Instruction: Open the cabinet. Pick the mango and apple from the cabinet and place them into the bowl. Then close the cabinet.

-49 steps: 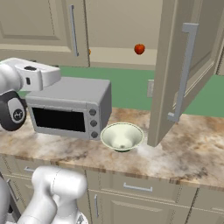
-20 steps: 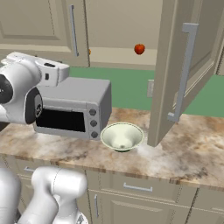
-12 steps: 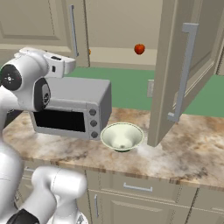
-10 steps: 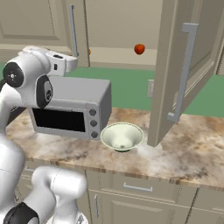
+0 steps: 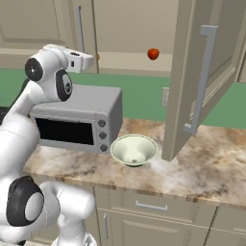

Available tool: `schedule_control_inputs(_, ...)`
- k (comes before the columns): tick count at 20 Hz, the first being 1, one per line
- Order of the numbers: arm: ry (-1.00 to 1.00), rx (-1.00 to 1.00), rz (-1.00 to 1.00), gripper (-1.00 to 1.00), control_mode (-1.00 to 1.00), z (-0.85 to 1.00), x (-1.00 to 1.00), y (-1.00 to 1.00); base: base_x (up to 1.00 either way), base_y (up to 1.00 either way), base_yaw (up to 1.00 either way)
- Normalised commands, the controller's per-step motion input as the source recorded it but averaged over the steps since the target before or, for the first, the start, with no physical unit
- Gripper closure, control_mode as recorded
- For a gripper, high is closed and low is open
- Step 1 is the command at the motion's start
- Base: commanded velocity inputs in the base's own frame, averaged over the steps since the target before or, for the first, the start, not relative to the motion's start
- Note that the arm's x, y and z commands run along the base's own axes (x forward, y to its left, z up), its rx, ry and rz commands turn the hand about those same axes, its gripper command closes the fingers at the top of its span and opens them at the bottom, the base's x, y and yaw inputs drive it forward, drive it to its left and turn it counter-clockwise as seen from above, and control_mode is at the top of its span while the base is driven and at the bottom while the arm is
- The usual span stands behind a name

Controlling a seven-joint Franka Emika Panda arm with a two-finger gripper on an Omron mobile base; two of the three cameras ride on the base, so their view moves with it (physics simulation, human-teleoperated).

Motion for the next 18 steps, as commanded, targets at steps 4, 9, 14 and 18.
schedule_control_inputs(4, 0.00, -0.04, 0.07, -1.00, -1.00, 0.00, 0.61, 0.40, 0.00, 0.00, 0.00)
schedule_control_inputs(9, 0.01, -0.01, 0.09, -1.00, -1.00, 0.00, 0.63, 0.16, 0.00, 0.00, 0.00)
schedule_control_inputs(14, 0.00, 0.00, -0.01, -1.00, -1.00, 0.06, 0.70, 0.00, 0.00, 0.00, 0.00)
schedule_control_inputs(18, 0.00, 0.00, -0.04, -1.00, -1.00, 0.05, 0.61, 0.00, 0.00, 0.00, 0.00)
